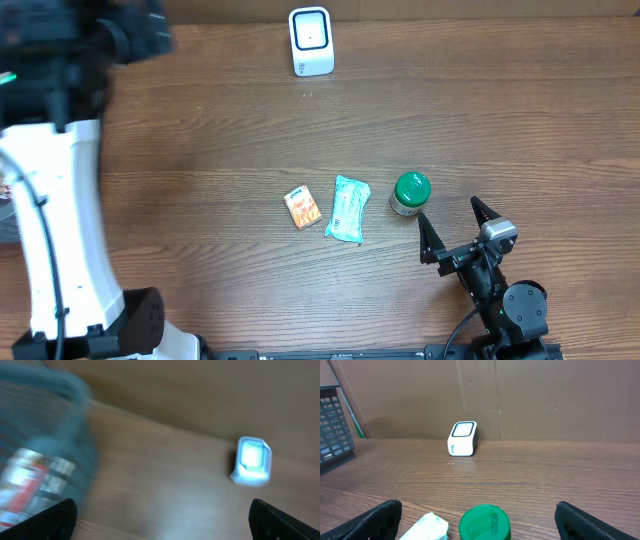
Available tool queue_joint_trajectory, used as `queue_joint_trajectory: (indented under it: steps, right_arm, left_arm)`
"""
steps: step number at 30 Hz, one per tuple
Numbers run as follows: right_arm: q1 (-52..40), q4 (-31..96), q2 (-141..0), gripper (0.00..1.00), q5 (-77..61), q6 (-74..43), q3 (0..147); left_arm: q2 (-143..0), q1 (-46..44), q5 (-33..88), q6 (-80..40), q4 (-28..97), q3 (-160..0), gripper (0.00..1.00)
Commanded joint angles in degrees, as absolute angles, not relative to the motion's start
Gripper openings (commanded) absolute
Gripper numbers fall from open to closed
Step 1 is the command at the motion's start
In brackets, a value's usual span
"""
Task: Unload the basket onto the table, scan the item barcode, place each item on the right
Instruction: 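Open the left gripper and swing it back toward the grey basket, then lower the left gripper into the basket over the Pantree bag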
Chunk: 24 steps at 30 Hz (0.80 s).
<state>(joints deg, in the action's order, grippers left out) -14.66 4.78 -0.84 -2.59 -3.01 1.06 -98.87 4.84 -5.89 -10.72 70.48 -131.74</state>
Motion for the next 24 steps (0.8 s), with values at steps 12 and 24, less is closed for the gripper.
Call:
queue_joint_trajectory:
  steps: [12, 24]
  right_arm:
    - [-14.5, 4.62, -0.16, 1.0, -2.66, -3.22, 0.45]
    - [-14.5, 4.62, -0.16, 1.0, -2.66, -3.22, 0.45]
  left_arm:
    - [-105.86, 29.21, -12.43, 4.69, 71.94, -132.75, 1.0]
    - [-119.79, 39.97, -4.29, 6.72, 73.69, -132.4, 1.0]
